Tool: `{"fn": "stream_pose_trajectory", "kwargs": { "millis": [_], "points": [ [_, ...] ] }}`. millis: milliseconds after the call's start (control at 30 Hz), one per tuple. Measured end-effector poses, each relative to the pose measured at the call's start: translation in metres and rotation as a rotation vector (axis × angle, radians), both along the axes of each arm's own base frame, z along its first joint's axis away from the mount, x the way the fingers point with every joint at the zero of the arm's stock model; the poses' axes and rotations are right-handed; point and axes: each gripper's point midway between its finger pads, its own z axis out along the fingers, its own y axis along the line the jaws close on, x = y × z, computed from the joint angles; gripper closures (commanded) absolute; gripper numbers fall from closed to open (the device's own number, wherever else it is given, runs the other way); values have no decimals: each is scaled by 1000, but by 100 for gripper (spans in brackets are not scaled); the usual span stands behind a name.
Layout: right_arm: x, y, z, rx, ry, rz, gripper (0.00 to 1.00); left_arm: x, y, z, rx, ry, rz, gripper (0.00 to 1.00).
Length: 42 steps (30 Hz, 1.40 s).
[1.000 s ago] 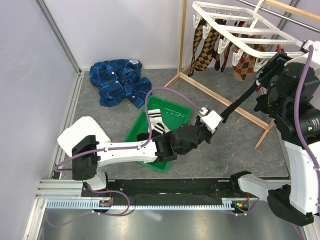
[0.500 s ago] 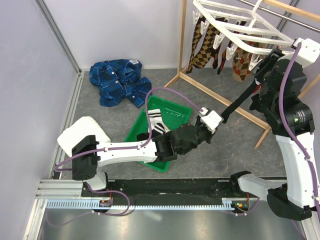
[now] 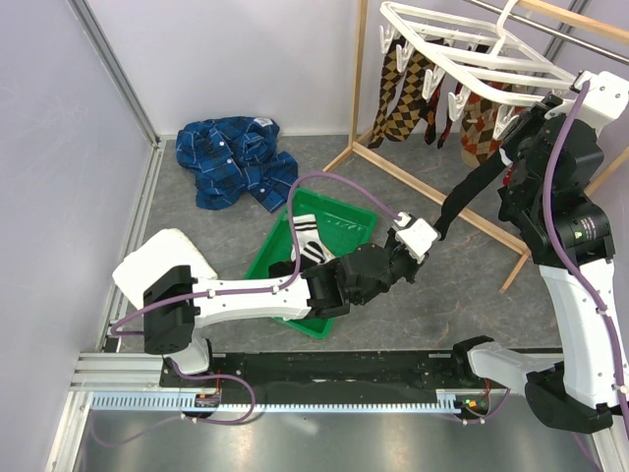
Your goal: Remove the socks clipped to the hanger
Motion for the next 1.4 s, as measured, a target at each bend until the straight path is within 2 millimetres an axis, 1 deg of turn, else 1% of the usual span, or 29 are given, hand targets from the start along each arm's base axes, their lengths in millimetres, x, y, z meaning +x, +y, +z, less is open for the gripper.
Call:
{"fn": "stream_pose_trajectory", "kwargs": {
  "millis": [333, 367, 400, 433, 467, 500, 567, 600, 633, 667, 700, 733, 833, 1200, 1400],
  "points": [
    [1, 4, -5, -8, 9, 27, 100, 1, 1, -2, 4, 11, 9, 98],
    [1, 4, -5, -8, 8, 28, 90, 2, 1, -3, 4, 12, 10, 98],
    [1, 4, -4, -8, 7, 30, 60, 3, 2, -3, 5, 13, 12, 98],
    [0, 4, -4, -7, 6, 32, 52, 4, 2, -3, 4, 16, 14, 98],
    [-1, 4, -3, -7, 4, 33, 47, 4, 2, -3, 1, 20, 14, 98],
    [-2, 4, -3, -6, 0, 35, 44, 4, 2, -3, -3, 25, 16, 98],
    [-4, 4, -1, 0, -9, 35, 43, 5, 2, -3, -6, 30, 17, 98],
    [-6, 3, 1, 1, -19, 34, 45, 5, 2, -3, -8, 32, 17, 98],
    [-8, 3, 2, 2, -24, 34, 51, 5, 2, -3, -9, 33, 17, 98],
    [-9, 2, 5, 5, -40, 33, 60, 5, 2, -3, -10, 34, 17, 98],
    [-10, 1, 7, 4, -52, 29, 86, 4, 2, -3, -10, 35, 17, 98],
    [-10, 1, 9, 8, -64, 26, 100, 5, 2, -3, -12, 37, 17, 98],
    [-9, 0, 13, 10, -83, 22, 100, 4, 2, -3, -14, 40, 16, 98],
    [-4, 5, 5, 5, -71, 42, 100, 5, 2, -3, -16, 44, 18, 98],
    [-4, 6, 6, 5, -75, 53, 100, 7, 3, -4, -23, 53, 23, 98]
  ]
}}
